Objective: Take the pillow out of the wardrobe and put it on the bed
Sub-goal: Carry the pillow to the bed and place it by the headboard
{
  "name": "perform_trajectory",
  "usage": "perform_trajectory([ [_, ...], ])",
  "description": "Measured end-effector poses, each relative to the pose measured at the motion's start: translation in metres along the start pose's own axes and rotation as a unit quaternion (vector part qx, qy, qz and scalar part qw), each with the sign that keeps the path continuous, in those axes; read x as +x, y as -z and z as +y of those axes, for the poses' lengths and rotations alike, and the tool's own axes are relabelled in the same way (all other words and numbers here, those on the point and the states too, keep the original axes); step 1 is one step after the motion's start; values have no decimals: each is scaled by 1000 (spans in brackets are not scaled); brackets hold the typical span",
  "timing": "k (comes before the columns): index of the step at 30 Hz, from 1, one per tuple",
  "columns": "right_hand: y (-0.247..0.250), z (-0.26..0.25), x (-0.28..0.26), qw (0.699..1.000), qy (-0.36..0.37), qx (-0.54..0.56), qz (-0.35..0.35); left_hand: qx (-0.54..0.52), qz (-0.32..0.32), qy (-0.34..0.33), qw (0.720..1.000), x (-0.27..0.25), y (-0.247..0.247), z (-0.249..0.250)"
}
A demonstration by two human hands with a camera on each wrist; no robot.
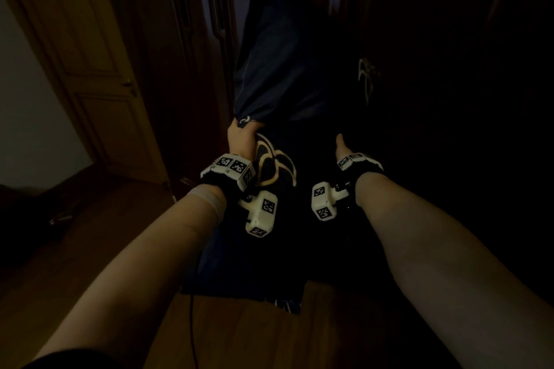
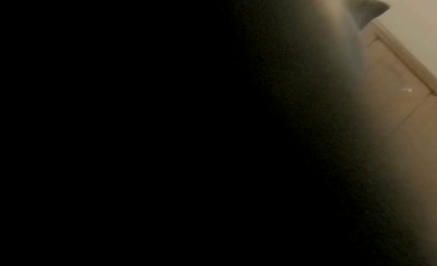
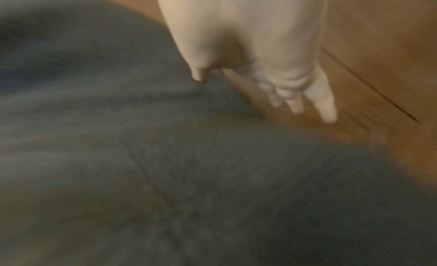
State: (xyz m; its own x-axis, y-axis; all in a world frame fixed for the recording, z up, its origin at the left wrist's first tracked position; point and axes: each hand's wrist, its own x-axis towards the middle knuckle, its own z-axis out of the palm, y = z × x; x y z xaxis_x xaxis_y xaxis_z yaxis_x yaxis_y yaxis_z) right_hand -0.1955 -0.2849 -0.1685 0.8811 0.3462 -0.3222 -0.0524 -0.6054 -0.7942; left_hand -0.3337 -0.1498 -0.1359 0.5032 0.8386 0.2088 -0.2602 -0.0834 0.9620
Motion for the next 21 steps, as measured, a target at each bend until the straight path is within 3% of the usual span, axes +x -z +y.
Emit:
perform_trajectory([
  [5,15,41,12,996,-6,-75,37,18,-39,60,997,-11,-28,-15],
  [8,28,65,14,996,-10,-35,82,14,-72,89,993,-10,-44,-29],
  [9,32,73,15,993,-20,38,113,6,-84,101,991,-9,-50,-35],
  [11,43,89,19,968,-24,172,181,-12,-111,130,985,-10,-65,-49],
  [13,58,102,26,940,-47,229,249,-12,-151,153,977,-12,-85,-65],
  [18,103,155,25,898,-76,172,397,40,-281,177,942,-15,-143,-113],
  [21,126,190,16,884,-116,182,415,73,-360,191,910,-21,-186,-143],
])
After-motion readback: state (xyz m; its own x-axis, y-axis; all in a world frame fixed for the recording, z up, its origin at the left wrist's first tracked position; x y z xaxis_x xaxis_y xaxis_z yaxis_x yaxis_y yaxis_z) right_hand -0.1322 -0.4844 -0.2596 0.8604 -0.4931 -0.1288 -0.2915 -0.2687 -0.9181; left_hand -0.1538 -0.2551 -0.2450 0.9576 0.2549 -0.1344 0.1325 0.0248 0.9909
